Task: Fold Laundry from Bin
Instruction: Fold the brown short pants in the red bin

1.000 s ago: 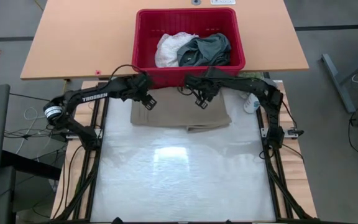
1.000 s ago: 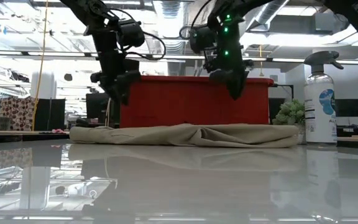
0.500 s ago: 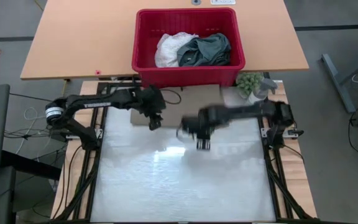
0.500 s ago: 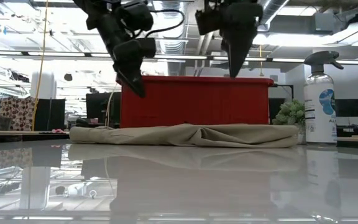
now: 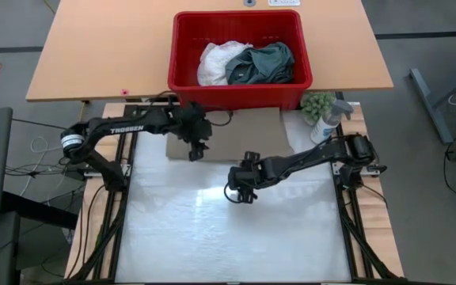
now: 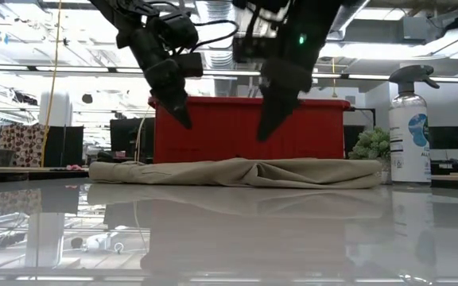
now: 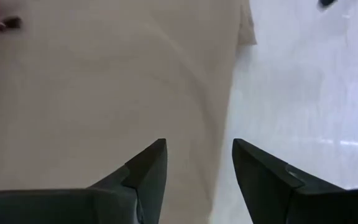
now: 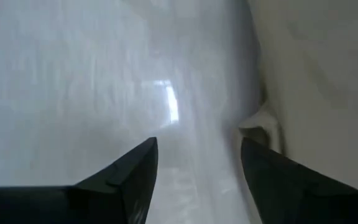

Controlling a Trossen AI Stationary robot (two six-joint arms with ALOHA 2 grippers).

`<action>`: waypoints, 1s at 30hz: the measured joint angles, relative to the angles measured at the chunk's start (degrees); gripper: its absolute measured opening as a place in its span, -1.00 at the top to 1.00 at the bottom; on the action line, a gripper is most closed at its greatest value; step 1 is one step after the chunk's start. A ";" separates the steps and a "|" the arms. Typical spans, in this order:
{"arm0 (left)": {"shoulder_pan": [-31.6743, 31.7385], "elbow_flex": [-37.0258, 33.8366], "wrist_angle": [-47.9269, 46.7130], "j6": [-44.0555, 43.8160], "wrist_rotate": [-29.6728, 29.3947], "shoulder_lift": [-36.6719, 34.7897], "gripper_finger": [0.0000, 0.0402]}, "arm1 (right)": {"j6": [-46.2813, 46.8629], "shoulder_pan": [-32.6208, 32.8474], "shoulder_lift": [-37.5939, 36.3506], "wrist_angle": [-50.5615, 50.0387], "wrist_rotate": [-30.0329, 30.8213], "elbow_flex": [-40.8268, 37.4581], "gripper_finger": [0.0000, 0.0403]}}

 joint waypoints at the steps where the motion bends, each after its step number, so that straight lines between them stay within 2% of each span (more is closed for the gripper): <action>1: 0.31 0.00 0.57 0.64 0.05 0.00 0.15 | 0.00 -0.18 0.34 0.01 -0.02 -0.55 -0.24; 11: 2.43 0.00 2.92 3.96 0.46 0.02 0.15 | -0.17 -3.55 1.24 4.78 2.10 -3.28 -0.23; 25: 2.93 0.02 5.96 4.22 0.90 8.98 0.15 | -0.19 -5.55 2.91 7.37 1.90 -3.39 -0.23; 30: 2.93 -0.02 6.20 5.14 0.95 11.67 0.15 | -0.19 -5.97 5.38 7.26 3.43 -3.38 -0.12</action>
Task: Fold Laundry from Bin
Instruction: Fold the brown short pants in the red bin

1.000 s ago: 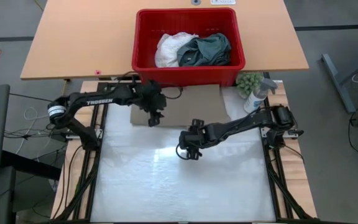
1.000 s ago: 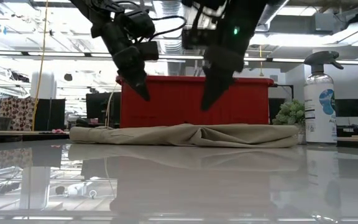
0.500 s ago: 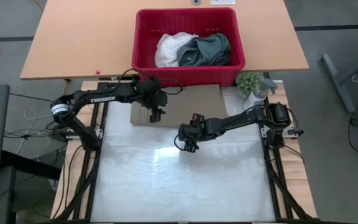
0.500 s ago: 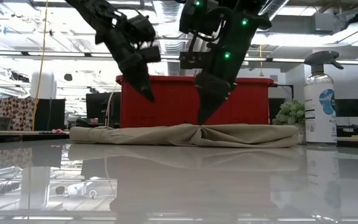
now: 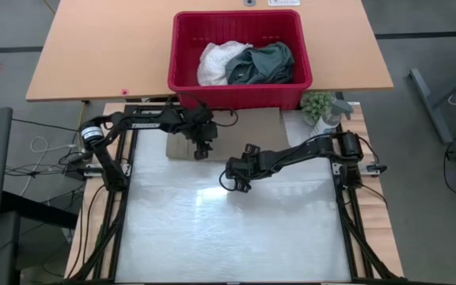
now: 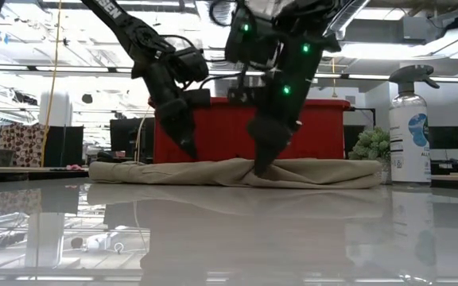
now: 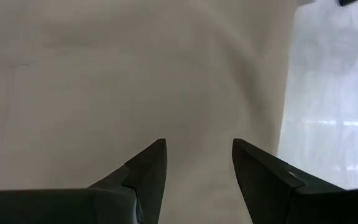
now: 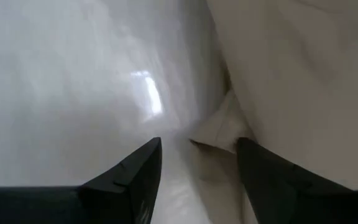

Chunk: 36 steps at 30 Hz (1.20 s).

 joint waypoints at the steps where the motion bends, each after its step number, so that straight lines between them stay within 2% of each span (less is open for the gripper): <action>1: 0.00 0.00 0.03 0.18 -0.01 0.41 0.15 | 0.00 -0.06 0.14 0.08 0.34 0.02 -0.09; 9: 0.08 0.02 1.60 2.47 -0.03 1.53 0.15 | 0.07 -0.26 0.64 -0.42 2.49 0.06 0.31; 14: 0.75 0.02 1.86 2.08 -0.06 1.54 0.15 | 0.63 0.82 0.65 -0.57 2.77 0.09 0.85; 15: 0.79 0.02 1.88 2.12 -0.08 1.52 0.15 | 0.61 1.30 0.57 -0.60 3.06 0.09 0.91; 26: 1.88 0.02 2.47 1.77 -0.12 1.54 0.15 | 2.20 6.11 0.34 -0.84 3.98 0.09 0.93; 30: 2.14 0.05 2.56 0.78 0.17 2.58 0.15 | 6.99 7.68 0.34 -2.25 5.95 0.09 0.92; 32: 2.27 0.05 2.55 0.61 0.54 3.52 0.15 | 10.45 8.28 0.34 -2.91 8.60 0.09 0.84; 36: 2.27 0.09 2.24 0.46 0.80 5.03 0.15 | 11.30 8.89 0.31 -2.76 9.03 0.41 0.45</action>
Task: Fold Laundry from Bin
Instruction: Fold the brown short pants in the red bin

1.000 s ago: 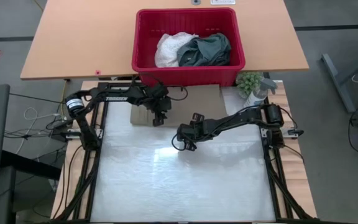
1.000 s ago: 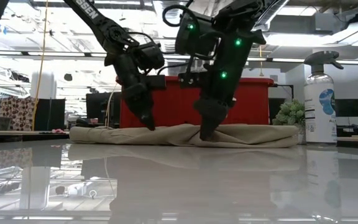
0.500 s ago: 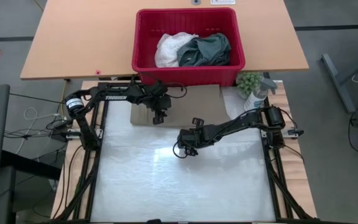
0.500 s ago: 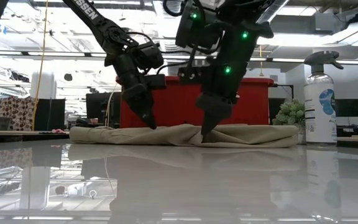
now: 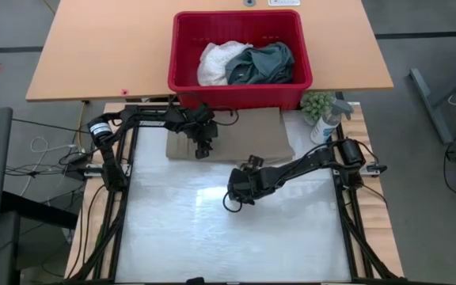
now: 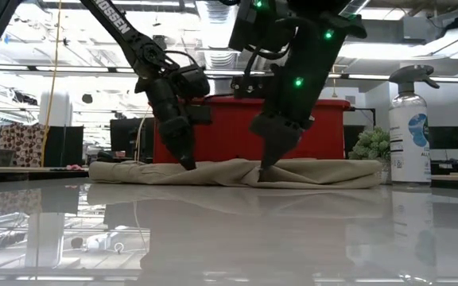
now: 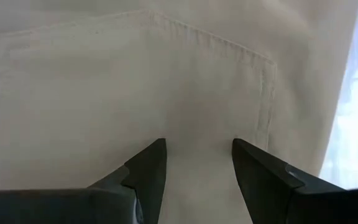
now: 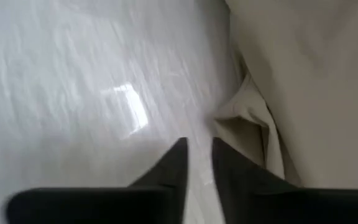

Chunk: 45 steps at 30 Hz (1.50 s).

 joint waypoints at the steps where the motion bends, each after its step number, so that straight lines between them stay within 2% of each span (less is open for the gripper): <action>1: 0.00 0.00 -0.01 -0.03 0.09 0.16 0.15 | -0.17 0.16 0.00 -0.02 0.00 0.26 0.35; 5: 0.00 0.00 -0.43 0.47 0.20 0.22 0.15 | -0.20 0.29 -0.08 0.39 -0.32 0.49 0.00; 9: 0.13 0.00 -0.40 0.72 0.15 0.22 0.15 | -0.27 -0.60 -0.08 0.50 -0.29 0.26 -0.12; 23: 0.28 0.00 0.12 2.02 0.11 0.22 0.15 | -8.91 -2.79 -0.07 1.75 0.83 0.12 0.12; 29: 0.31 -0.02 0.14 2.23 0.09 0.22 0.15 | -11.93 -5.51 -0.07 4.14 0.73 0.14 0.13; 35: 0.31 -0.02 0.17 2.83 0.07 0.22 0.15 | -13.81 -7.67 -0.07 5.42 -3.37 0.14 0.13; 45: 0.35 -0.02 0.25 3.65 0.05 0.22 0.15 | -13.51 -7.64 -0.04 5.21 -3.63 -1.40 0.15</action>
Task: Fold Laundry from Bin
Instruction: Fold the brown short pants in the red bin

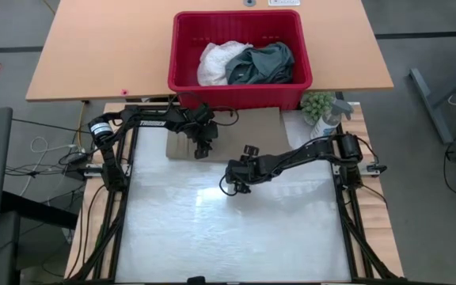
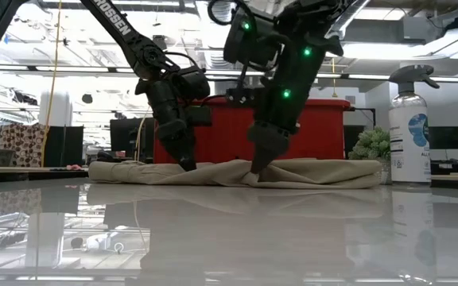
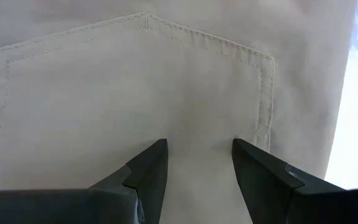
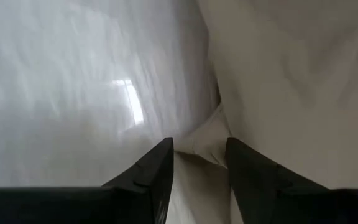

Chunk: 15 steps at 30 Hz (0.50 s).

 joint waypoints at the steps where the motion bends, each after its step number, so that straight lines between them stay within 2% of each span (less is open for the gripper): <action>1: 0.00 0.00 0.02 0.00 0.02 0.00 0.15 | 0.03 0.09 0.04 -0.22 0.00 -0.11 0.15; 10: 0.02 0.00 0.32 -0.04 0.00 0.00 0.15 | 0.10 -0.84 0.04 -0.02 0.07 -0.67 0.18; 15: 0.02 0.00 0.38 -0.07 0.00 0.00 0.15 | -0.19 -0.84 1.80 -0.71 0.07 -0.67 0.42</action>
